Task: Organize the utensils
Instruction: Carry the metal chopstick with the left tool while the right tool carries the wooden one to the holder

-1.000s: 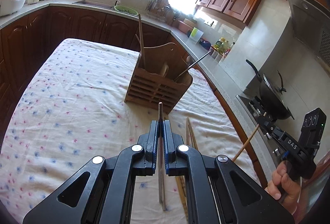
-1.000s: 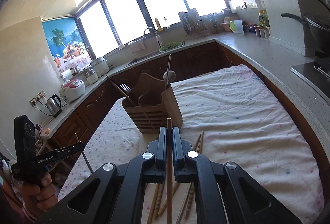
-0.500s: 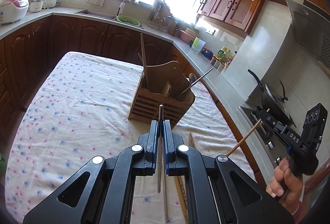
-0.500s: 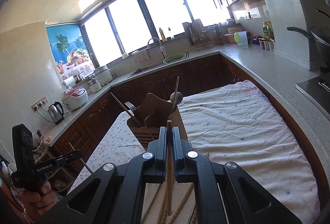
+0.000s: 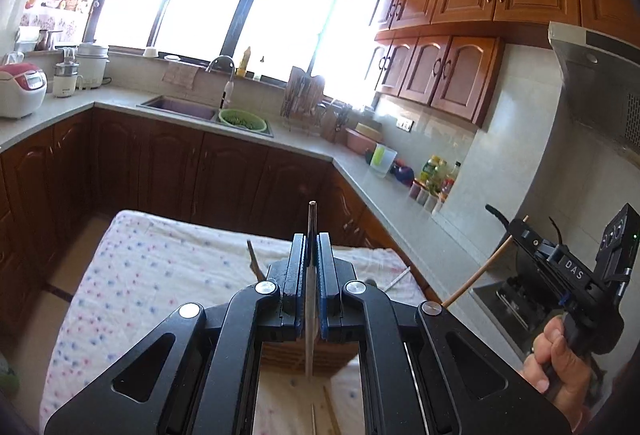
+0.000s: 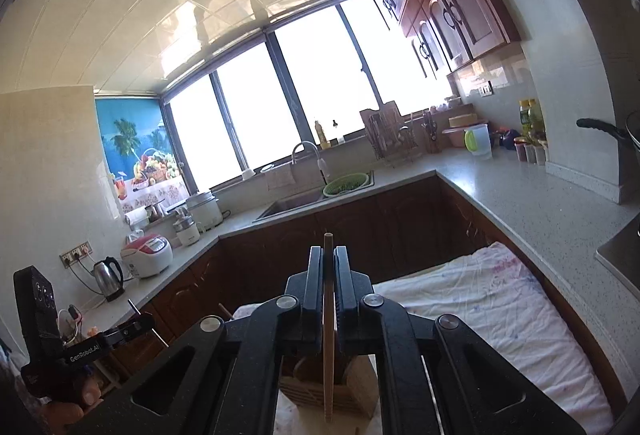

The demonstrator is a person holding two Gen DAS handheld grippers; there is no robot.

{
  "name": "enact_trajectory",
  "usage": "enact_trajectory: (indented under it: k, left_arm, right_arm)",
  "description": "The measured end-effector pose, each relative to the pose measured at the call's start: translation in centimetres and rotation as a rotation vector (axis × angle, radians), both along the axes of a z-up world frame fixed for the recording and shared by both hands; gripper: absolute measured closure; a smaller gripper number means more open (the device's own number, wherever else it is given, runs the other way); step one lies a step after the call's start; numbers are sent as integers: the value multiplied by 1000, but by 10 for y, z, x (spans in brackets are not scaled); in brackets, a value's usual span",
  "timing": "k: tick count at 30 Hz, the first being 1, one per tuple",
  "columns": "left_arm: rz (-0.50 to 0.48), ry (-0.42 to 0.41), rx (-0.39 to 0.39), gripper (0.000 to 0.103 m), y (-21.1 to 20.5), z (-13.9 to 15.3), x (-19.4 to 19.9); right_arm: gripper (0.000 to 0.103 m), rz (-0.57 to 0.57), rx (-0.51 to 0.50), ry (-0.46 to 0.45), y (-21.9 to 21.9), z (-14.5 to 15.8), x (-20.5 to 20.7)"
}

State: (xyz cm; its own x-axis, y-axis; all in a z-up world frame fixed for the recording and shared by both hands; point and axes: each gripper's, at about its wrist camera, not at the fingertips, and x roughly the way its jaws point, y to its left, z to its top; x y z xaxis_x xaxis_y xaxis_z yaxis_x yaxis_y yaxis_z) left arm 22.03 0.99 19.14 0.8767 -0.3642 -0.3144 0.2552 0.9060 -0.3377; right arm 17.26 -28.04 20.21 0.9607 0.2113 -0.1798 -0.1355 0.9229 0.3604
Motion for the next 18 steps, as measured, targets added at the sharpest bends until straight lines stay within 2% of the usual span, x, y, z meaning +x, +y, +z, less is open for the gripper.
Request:
enact_trajectory:
  k: [4,8,13,18]
  left_arm:
    - [43,-24,-27,99,2,2,28]
    - [88,-11,-56,99,4,-16,49]
    - [121,20,-33,99,-1,-51,61]
    - [95,75,13,99,-12,-82,73]
  right_arm:
    - [98,-29,7,-26,2,6,28]
    - [98,-50,2,-13,8,-9,50]
    - [98,-59,-12,4,18,-37,63]
    - [98,-63,-29,47,27,-64,70]
